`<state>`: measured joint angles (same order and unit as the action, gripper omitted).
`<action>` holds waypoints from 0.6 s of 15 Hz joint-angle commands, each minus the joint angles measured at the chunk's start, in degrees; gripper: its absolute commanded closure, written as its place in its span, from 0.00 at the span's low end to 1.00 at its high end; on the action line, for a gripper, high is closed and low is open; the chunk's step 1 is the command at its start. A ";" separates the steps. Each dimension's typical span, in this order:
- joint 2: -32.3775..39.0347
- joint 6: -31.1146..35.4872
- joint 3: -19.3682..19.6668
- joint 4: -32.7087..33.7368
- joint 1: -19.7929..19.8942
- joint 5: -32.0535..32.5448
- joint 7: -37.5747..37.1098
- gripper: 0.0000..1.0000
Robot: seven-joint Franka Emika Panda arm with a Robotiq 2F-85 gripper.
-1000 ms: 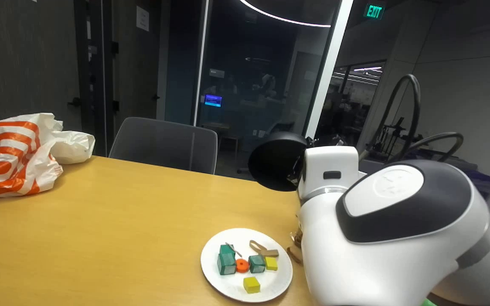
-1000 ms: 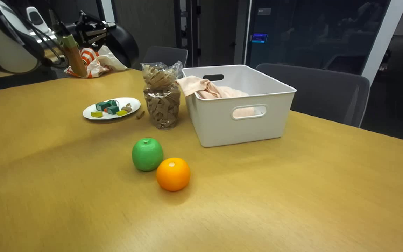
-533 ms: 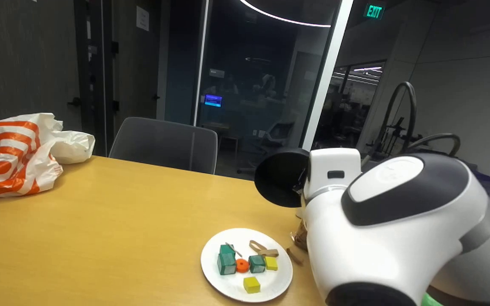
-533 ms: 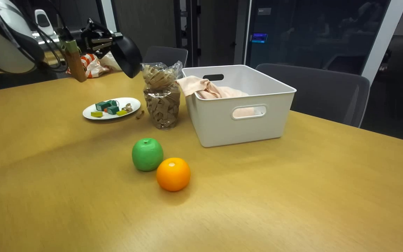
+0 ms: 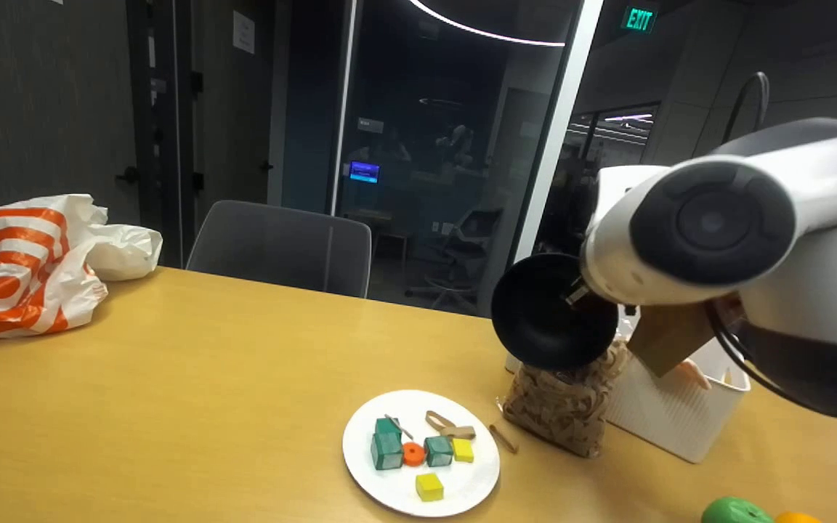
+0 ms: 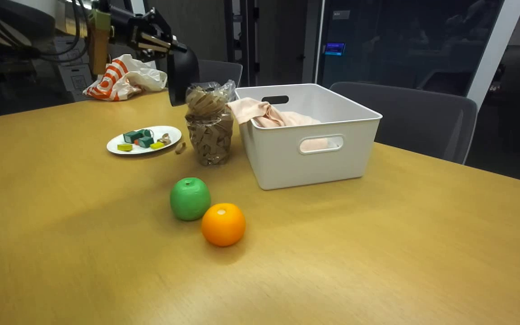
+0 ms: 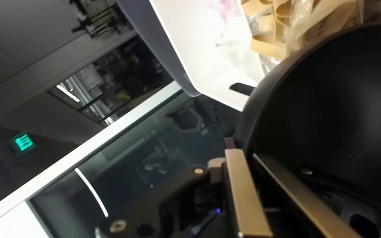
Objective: Pick up the black bowl and pour all its contents onto the white paper plate, pick up the orange and green apple toys and put them into the black bowl one by one
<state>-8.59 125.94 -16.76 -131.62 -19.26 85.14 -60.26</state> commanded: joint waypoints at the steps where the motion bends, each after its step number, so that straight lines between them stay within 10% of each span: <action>1: -5.48 10.09 4.03 -1.25 1.47 -14.86 13.47 0.95; 9: -7.67 11.27 12.99 -5.99 -4.43 -55.40 44.52 0.95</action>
<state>-14.37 139.38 -6.23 -135.34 -20.93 40.81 -24.87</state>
